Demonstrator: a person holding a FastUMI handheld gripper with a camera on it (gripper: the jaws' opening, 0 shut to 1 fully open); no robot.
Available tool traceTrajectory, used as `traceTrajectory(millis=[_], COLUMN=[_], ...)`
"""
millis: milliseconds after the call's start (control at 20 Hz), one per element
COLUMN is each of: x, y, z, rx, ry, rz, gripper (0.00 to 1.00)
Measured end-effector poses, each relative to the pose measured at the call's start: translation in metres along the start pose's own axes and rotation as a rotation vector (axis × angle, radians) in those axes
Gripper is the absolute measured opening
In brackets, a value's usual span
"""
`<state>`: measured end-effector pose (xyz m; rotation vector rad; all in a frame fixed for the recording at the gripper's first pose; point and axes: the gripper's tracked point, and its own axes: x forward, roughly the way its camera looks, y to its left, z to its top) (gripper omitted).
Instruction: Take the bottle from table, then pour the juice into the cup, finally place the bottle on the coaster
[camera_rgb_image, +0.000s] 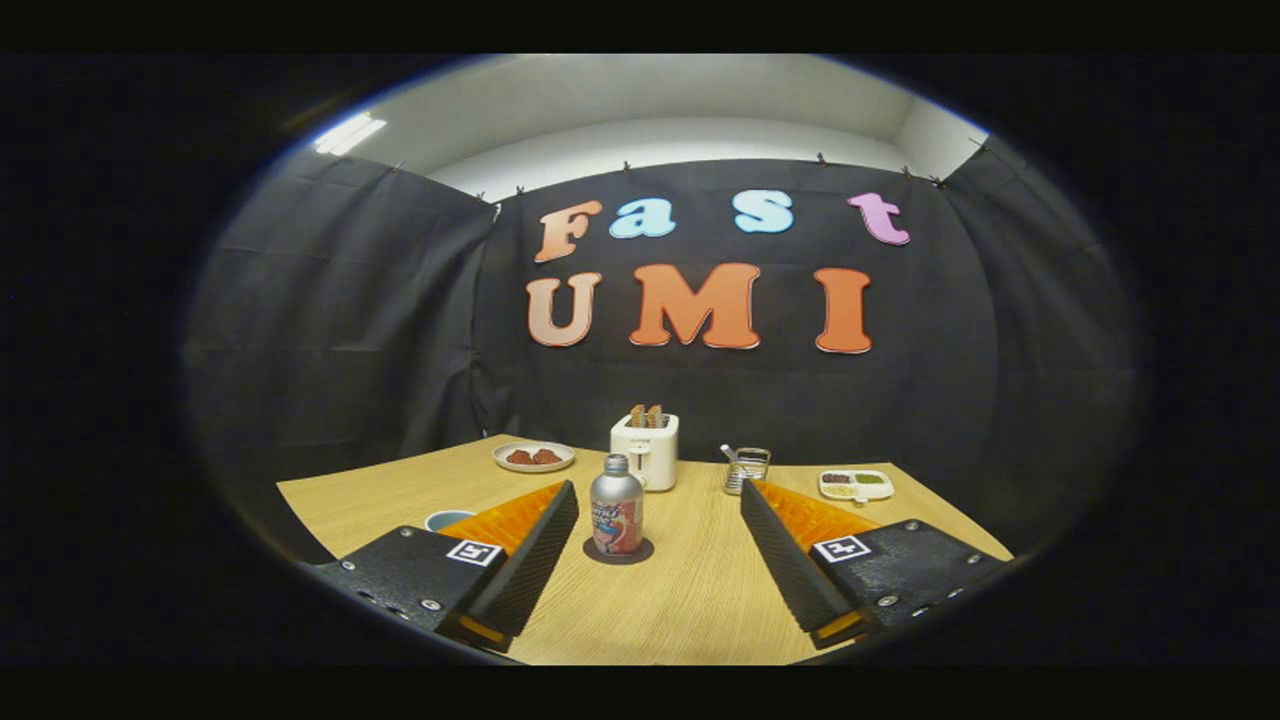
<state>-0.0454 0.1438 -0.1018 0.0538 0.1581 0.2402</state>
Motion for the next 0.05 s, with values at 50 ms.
traceTrajectory(millis=[50], x=[0.0001], y=[-0.0016], z=[0.0013], rx=[0.004], ry=[-0.006], rz=[-0.005], gripper=[0.97])
